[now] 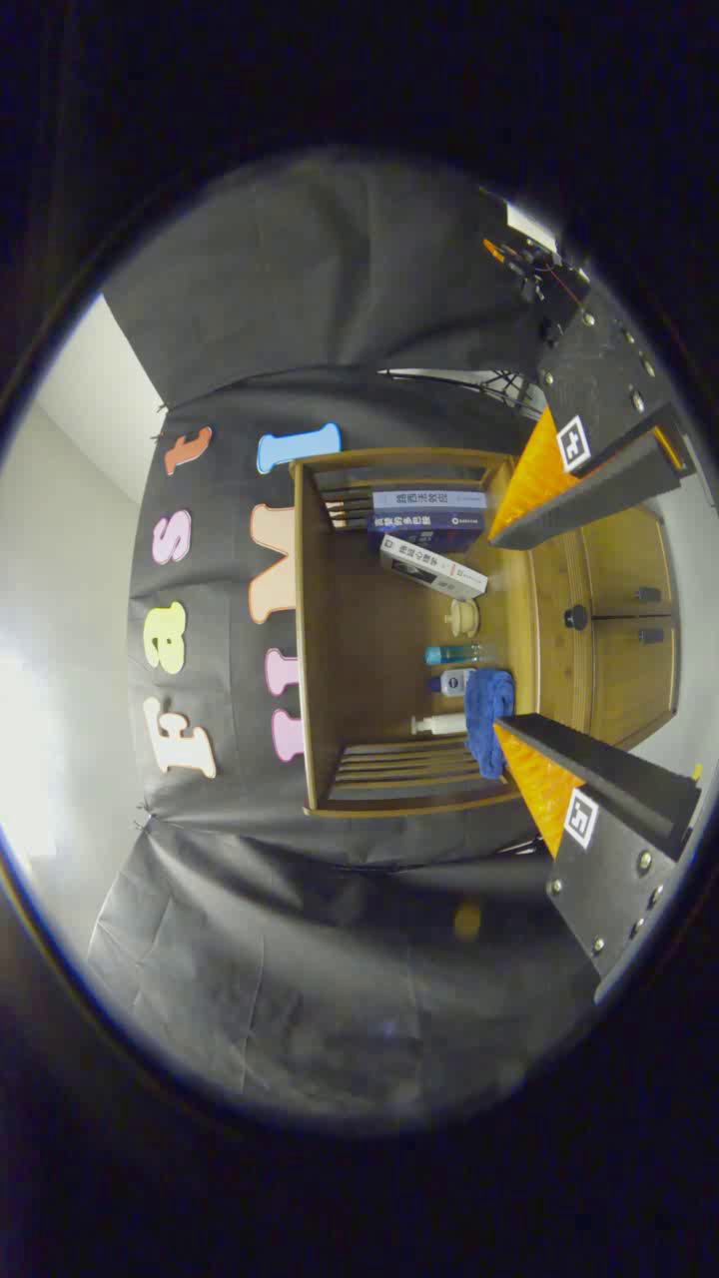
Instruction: Pull open the drawer, take out the items inside it, and place them on the countertop above the cabinet.
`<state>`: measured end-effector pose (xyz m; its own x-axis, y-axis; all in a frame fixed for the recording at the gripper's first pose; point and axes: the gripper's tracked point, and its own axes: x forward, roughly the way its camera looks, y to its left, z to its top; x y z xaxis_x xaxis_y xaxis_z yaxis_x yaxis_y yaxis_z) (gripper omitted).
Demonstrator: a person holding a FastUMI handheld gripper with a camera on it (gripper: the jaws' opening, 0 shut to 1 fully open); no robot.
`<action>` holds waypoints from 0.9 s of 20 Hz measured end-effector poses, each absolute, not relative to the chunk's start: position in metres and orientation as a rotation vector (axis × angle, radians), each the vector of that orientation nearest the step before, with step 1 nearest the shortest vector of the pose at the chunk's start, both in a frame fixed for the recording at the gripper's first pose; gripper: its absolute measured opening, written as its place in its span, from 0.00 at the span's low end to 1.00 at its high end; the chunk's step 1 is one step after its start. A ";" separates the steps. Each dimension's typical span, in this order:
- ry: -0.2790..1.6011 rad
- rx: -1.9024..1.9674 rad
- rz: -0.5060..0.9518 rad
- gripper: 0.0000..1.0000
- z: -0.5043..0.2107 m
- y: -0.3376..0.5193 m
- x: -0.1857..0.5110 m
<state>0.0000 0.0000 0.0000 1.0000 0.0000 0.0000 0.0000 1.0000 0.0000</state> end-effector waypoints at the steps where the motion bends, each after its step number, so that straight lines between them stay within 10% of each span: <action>1: 0.001 -0.008 0.000 0.99 0.000 0.000 0.001; 18: 0.032 0.009 -0.050 0.99 -0.044 -0.019 0.031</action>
